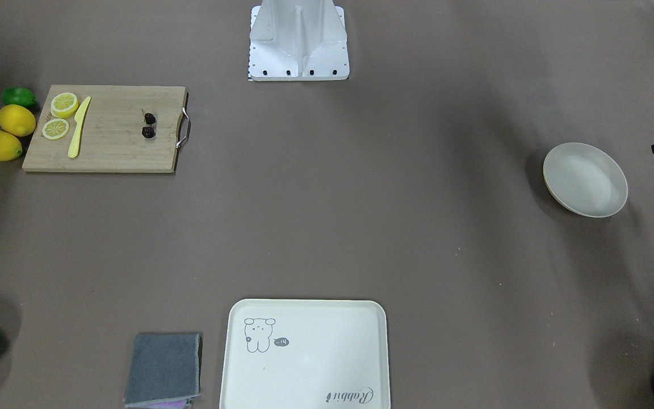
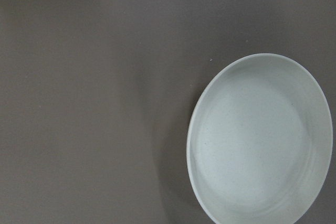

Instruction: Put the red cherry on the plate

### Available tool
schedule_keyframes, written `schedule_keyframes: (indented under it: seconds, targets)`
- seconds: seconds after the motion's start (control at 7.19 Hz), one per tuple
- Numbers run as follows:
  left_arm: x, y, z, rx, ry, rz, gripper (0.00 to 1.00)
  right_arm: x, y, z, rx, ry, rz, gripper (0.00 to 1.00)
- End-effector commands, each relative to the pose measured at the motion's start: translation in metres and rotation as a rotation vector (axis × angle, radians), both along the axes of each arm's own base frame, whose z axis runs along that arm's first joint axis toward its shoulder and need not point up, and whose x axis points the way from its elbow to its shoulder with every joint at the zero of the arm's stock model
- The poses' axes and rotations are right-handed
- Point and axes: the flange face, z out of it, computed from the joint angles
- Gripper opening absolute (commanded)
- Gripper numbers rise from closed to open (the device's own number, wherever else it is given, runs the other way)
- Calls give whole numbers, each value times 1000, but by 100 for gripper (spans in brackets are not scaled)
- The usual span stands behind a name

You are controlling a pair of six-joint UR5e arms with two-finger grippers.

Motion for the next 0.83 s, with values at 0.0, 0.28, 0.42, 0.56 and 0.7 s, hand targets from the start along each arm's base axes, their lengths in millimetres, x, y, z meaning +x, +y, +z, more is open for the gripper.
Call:
schedule_keyframes:
  seconds: [0.0,0.28,0.42,0.56,0.7]
  targets:
    - [13,0,-4,4,6,6,98,0,1,1,-3,1,0,99]
    - [23,4,14,22,5,26,98,0,1,1,-3,1,0,100]
    - [23,4,17,28,-6,25,98,0,1,1,-3,0,0,99]
    - [27,5,18,35,-7,33,98,0,1,1,-2,0,-1,99]
    - [29,4,17,27,-7,31,97,0,1,2,-3,0,-1,99]
